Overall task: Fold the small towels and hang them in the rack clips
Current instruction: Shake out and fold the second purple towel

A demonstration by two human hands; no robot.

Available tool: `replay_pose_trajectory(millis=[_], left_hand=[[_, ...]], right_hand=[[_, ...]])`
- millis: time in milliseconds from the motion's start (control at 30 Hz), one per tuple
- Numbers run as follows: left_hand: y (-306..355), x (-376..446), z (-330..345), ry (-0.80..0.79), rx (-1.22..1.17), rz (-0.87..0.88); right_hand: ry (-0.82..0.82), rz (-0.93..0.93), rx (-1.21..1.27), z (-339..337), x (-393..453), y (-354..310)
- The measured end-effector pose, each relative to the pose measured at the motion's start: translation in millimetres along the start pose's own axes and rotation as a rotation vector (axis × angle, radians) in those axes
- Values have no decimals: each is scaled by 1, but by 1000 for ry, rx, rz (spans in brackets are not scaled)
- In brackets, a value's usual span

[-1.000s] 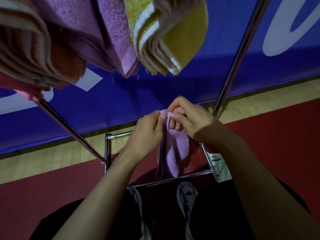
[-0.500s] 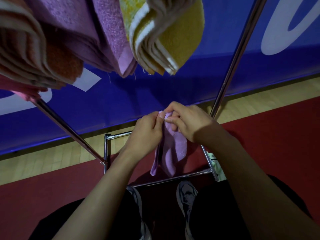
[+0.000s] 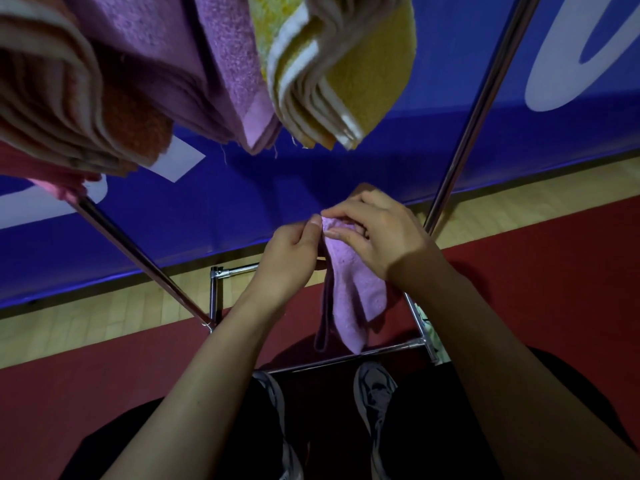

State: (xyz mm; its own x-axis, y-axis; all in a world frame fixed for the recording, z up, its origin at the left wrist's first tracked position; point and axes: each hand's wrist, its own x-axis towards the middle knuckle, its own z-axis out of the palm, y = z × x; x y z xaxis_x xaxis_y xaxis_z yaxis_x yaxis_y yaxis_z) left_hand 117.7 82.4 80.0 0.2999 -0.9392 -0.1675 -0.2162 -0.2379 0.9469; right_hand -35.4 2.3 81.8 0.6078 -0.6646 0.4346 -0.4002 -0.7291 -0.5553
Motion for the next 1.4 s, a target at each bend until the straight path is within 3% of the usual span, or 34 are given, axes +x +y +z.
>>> replay_pose_trajectory(millis=[433,733,1200,1400], left_hand=[[7,-5,-2,-123,-122,-44],[8,-6,-8,-205,-110,1],[16,-12,-8,-227,-227,-113],[18,-18,-12,-216,-91,0]], right_hand=[[-52,28,-35,-1,0,-2],[29,64,73,-3,2,1],[119,-12,106,4,2,1],[86,-41,78,0,2,0]])
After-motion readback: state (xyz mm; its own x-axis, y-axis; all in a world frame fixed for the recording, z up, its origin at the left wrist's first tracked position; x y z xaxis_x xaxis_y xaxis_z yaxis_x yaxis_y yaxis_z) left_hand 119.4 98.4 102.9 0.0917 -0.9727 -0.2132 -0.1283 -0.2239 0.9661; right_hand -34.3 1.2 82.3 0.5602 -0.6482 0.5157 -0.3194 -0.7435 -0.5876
